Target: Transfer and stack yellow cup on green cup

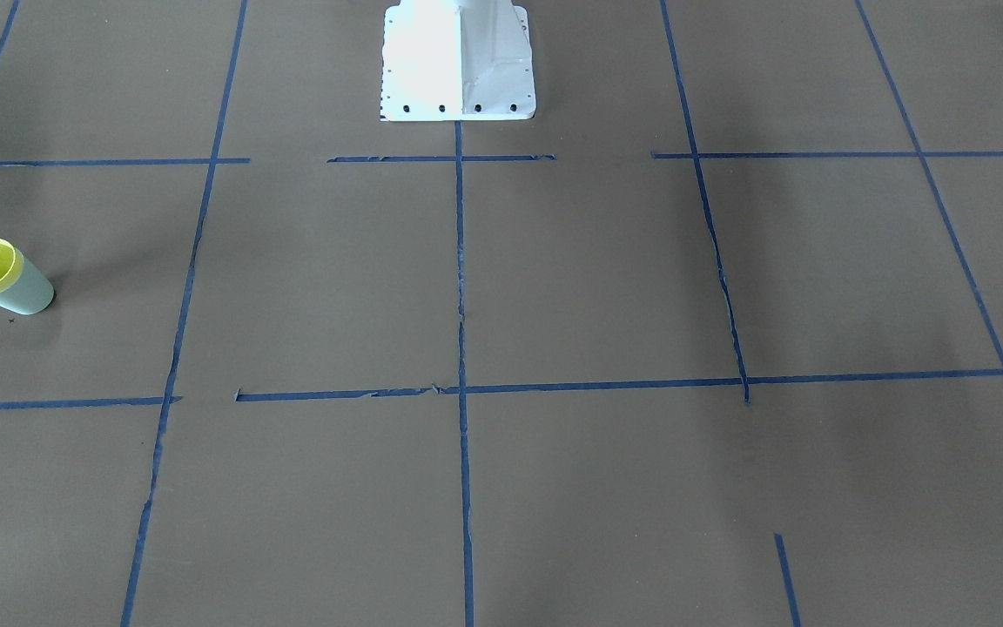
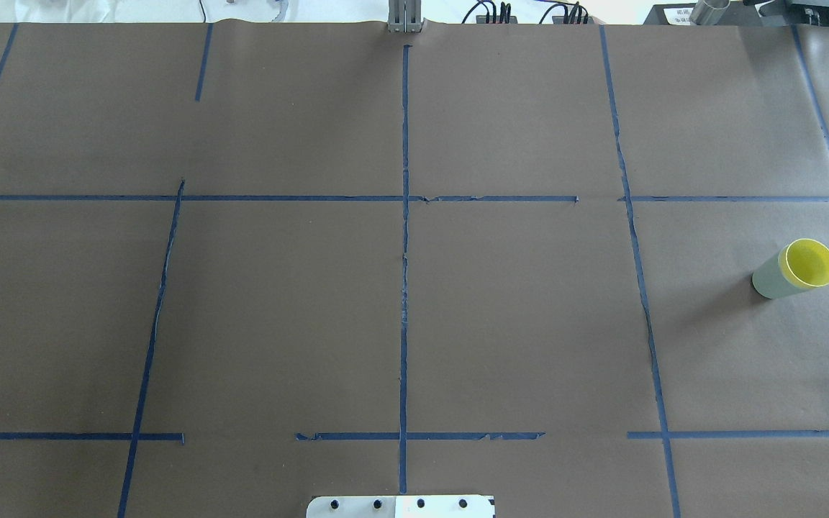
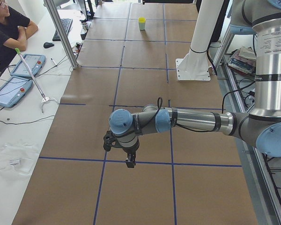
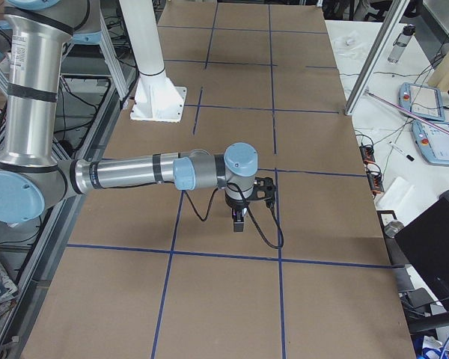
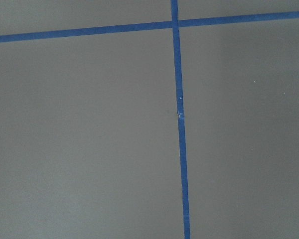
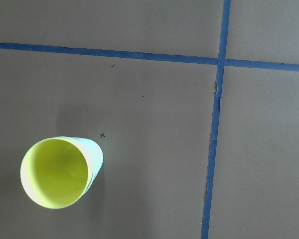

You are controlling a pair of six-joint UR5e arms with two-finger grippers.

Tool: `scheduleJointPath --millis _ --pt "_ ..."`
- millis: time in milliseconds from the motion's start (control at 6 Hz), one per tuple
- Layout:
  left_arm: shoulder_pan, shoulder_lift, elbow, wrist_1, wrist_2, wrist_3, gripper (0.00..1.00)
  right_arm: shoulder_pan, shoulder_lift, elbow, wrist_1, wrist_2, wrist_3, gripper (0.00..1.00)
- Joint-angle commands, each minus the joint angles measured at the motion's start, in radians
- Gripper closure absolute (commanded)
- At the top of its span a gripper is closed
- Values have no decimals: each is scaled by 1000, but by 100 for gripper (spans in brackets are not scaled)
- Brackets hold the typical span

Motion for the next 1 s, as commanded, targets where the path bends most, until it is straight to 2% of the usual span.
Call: scheduleJointPath --millis 0,167,833 --pt "1 0 1 -40 -3 -17 0 -1 2 1 2 2 11 0" --pt "1 -1 -10 -65 -1 -76 0 -1 2 -1 2 -7 9 0" --pt "7 -12 -13 -100 -4 -75 0 -1 -9 -1 5 -6 8 0"
